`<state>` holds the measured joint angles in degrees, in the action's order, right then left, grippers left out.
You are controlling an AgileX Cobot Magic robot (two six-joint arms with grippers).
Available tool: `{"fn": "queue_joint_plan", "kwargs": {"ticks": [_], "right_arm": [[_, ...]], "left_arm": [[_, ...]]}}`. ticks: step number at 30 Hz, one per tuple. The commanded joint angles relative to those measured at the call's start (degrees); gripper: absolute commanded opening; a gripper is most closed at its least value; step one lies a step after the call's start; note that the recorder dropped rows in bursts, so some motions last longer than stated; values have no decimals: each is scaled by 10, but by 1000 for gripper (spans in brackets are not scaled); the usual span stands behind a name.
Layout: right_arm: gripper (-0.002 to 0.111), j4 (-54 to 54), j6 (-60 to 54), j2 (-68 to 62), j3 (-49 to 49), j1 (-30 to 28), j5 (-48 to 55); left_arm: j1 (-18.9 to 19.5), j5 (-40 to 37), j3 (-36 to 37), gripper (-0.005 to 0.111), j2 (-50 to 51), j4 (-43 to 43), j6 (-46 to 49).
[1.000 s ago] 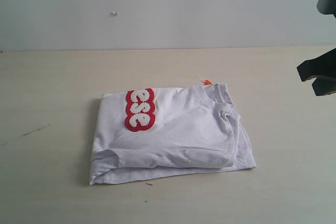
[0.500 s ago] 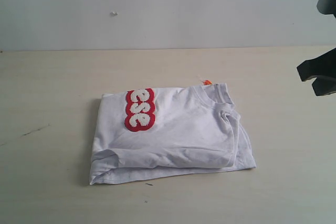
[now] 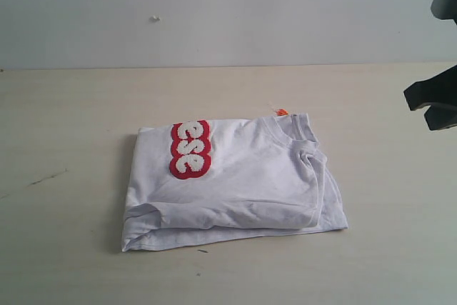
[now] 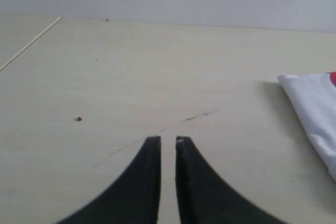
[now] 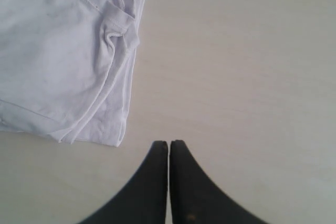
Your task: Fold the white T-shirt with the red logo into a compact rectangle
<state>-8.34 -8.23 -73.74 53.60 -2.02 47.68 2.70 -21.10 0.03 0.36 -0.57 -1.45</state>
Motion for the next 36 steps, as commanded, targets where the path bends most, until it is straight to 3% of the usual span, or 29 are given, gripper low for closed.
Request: {"fn": "queue_joint_plan", "kwargs": {"ticks": [1,6,13,27,33,36], "right_arm": [[3,-2,0,3,0,0,-7],[3,2,-8,3,0,0,-11],[3,-22,-15,14,-27,0,-167],[3,-21,-22,204,-253,0,-434],[3,-15,-22,360,-367,-103,-450],[3,-15,-22,420,-409,-116,-461]], "left_arm": [[3,6,0,13,-4,-1,-4],[3,6,0,13,-4,-1,-4],[3,6,0,13,-4,-1,-4],[3,6,0,13,-4,-1,-4],[3,6,0,13,-4,-1,-4],[3,6,0,13,-4,-1,-4]]}}
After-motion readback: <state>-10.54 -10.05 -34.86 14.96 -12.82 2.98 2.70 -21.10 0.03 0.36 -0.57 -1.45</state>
